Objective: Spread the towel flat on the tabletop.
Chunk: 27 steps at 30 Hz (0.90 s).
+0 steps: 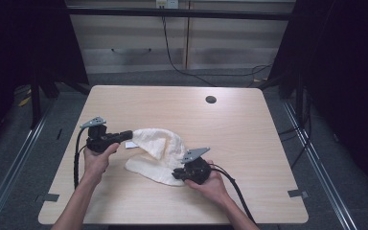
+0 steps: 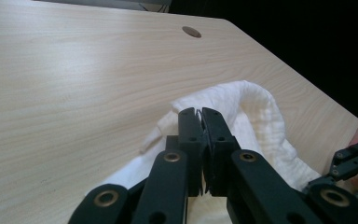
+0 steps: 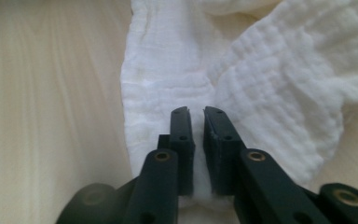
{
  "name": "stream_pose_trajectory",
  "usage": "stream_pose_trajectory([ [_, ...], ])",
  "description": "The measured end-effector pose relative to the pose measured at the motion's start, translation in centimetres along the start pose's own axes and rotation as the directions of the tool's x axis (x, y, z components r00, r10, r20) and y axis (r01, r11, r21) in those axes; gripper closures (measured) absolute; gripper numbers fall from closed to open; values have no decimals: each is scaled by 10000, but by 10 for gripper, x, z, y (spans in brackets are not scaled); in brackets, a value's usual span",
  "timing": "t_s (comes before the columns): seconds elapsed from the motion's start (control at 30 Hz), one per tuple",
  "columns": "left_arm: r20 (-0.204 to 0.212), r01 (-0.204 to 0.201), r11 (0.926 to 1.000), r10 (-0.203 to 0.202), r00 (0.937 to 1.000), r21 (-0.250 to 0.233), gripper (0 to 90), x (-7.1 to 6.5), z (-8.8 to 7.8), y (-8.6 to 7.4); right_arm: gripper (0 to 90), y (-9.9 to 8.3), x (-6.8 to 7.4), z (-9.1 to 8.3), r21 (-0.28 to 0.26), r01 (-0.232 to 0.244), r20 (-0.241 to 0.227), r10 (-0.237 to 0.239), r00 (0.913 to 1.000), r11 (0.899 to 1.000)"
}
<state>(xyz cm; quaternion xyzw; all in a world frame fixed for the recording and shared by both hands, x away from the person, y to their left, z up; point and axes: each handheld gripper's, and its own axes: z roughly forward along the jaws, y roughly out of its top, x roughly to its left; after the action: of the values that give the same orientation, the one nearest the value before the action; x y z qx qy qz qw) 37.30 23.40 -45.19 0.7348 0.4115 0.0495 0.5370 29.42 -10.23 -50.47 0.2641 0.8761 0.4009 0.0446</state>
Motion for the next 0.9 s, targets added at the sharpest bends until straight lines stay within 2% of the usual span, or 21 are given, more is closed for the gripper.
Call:
stream_pose_trajectory([
  [0.13, 8, -106, 9999, 106, 9999, 82, 876, -2, -4, -4, 884, -14, -4, -18, 206, -68, -261, 73, 9996, 9998],
  [0.3, 135, -277, 9993, 274, 9995, 242, 877, -6, -7, -12, 885, -30, -20, -42, 396, -217, 132, 212, 9997, 9990],
  [0.5, 398, -556, 9974, 538, 9978, 466, 876, -19, -7, -21, 886, -50, -49, -67, 154, -853, 910, 835, 9923, 9962],
  [0.57, 515, -586, 9971, 561, 9971, 486, 877, -22, -5, -25, 889, -53, -56, -70, 33, -1026, 1127, 1015, 9884, 9947],
  [0.63, 531, -543, 9970, 514, 9973, 550, 877, -23, -3, -30, 890, -53, -61, -70, -119, -1132, 1101, 1138, 9874, 9935],
  [0.8, 479, -458, 9975, 433, 9979, 533, 877, -21, -2, -32, 895, -52, -64, -69, -183, -1167, 1251, 1181, 9851, 9930],
  [0.9, 481, -426, 9977, 401, 9980, 521, 877, -21, -2, -33, 900, -50, -69, -66, -265, -1351, 1320, 1374, 9817, 9905],
])
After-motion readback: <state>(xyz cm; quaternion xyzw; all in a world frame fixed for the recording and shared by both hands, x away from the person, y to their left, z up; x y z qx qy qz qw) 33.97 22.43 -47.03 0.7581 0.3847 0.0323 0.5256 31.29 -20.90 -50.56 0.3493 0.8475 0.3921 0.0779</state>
